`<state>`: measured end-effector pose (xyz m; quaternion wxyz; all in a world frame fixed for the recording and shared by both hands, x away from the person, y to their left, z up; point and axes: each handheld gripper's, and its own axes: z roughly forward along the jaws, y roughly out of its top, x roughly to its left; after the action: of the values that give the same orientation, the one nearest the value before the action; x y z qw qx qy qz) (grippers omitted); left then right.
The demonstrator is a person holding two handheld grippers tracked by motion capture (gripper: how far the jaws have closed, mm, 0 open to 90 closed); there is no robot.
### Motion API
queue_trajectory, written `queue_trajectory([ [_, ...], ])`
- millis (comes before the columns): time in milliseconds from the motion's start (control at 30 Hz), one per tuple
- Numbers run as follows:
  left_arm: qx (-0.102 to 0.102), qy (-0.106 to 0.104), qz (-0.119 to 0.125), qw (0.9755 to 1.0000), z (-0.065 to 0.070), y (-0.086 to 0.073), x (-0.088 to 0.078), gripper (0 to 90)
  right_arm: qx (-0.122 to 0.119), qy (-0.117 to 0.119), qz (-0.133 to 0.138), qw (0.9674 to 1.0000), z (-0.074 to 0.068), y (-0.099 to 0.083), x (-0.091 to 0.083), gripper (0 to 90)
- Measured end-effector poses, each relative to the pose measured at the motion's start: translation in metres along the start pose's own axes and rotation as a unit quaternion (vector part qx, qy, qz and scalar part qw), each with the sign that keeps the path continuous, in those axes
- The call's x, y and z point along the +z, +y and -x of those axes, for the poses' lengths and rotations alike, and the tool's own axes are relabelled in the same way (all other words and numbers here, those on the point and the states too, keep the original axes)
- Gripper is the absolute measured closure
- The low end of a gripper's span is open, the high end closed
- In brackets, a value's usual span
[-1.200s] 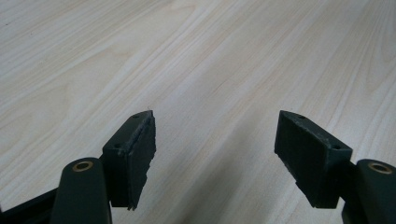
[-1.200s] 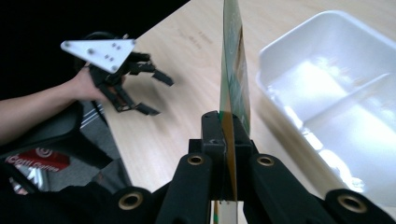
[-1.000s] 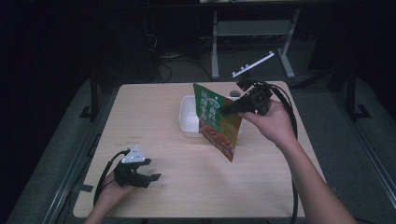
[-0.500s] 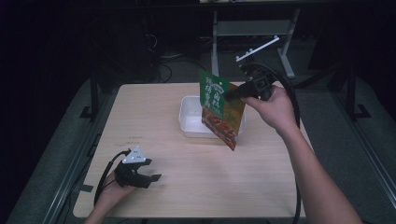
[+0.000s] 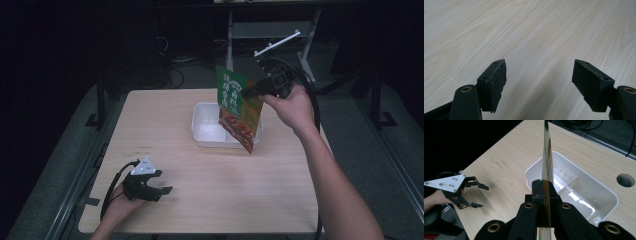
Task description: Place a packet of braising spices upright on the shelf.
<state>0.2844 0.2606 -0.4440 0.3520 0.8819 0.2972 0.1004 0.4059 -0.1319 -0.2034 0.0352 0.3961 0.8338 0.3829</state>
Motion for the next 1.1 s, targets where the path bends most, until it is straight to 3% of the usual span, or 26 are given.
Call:
queue_trajectory([
  [467,0.0,0.0,0.001,1.0,0.0,0.0,0.0,27.0,0.019,-0.024,0.003,0.9995,0.018,0.006,0.003,89.6],
  [1100,0.0,0.0,0.003,1.0,0.0,0.0,-0.001,26.9,0.026,-0.043,0.001,0.9987,0.026,0.019,0.014,89.6],
])
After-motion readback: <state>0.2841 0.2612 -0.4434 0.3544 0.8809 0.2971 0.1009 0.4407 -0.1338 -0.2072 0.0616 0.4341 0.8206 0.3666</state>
